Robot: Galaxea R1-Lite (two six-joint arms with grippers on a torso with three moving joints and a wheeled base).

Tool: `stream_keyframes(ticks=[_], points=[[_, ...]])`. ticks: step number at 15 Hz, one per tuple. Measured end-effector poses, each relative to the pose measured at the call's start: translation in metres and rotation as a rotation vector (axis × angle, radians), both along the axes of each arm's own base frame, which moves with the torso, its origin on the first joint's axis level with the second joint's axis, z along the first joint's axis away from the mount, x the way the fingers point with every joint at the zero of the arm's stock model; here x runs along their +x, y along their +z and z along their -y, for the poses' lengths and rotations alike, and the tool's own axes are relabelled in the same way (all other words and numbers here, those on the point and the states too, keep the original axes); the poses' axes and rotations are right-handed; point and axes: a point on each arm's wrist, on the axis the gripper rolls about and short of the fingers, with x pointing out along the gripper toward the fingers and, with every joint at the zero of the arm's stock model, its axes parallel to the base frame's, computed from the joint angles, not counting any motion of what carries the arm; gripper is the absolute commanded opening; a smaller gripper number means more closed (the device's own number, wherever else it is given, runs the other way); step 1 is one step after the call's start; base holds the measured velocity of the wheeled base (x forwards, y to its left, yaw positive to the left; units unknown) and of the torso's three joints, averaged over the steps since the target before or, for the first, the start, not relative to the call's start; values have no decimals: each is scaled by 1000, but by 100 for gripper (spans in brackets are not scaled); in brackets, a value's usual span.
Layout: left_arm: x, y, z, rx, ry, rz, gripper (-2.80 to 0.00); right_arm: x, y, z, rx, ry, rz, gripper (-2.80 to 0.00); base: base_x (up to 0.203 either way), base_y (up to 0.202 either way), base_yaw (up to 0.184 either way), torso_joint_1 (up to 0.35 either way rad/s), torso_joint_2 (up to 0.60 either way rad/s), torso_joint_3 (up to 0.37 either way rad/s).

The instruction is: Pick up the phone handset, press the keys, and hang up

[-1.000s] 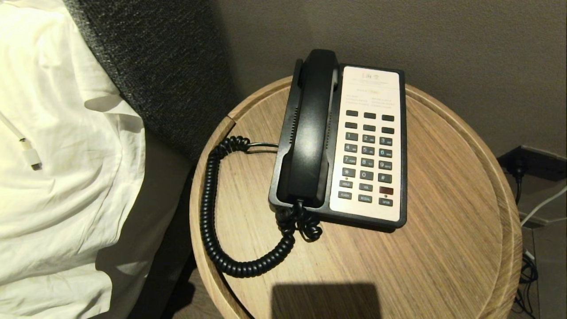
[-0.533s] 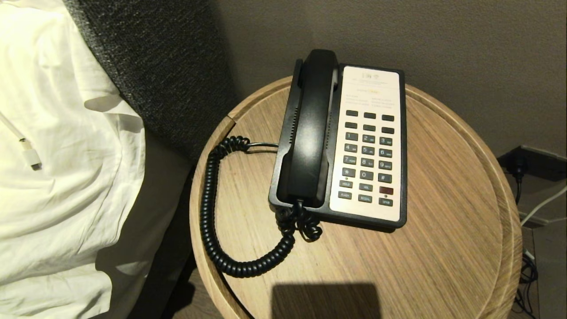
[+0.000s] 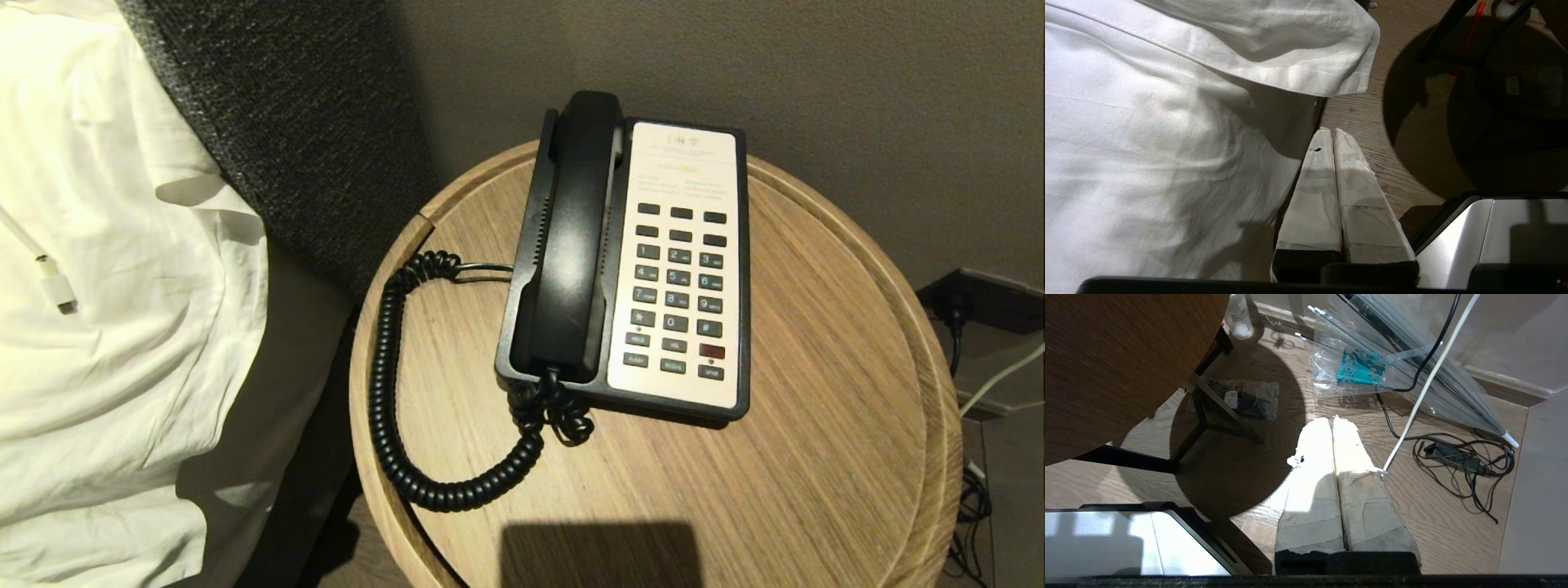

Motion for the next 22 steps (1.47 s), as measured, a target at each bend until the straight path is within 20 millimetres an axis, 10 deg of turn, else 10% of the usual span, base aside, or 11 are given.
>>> stream_keyframes(ticks=[22], points=[[0,0,0,-42,15,1,-280,0,0,0,0,0,0,-280,0,0,0,1,2,107]])
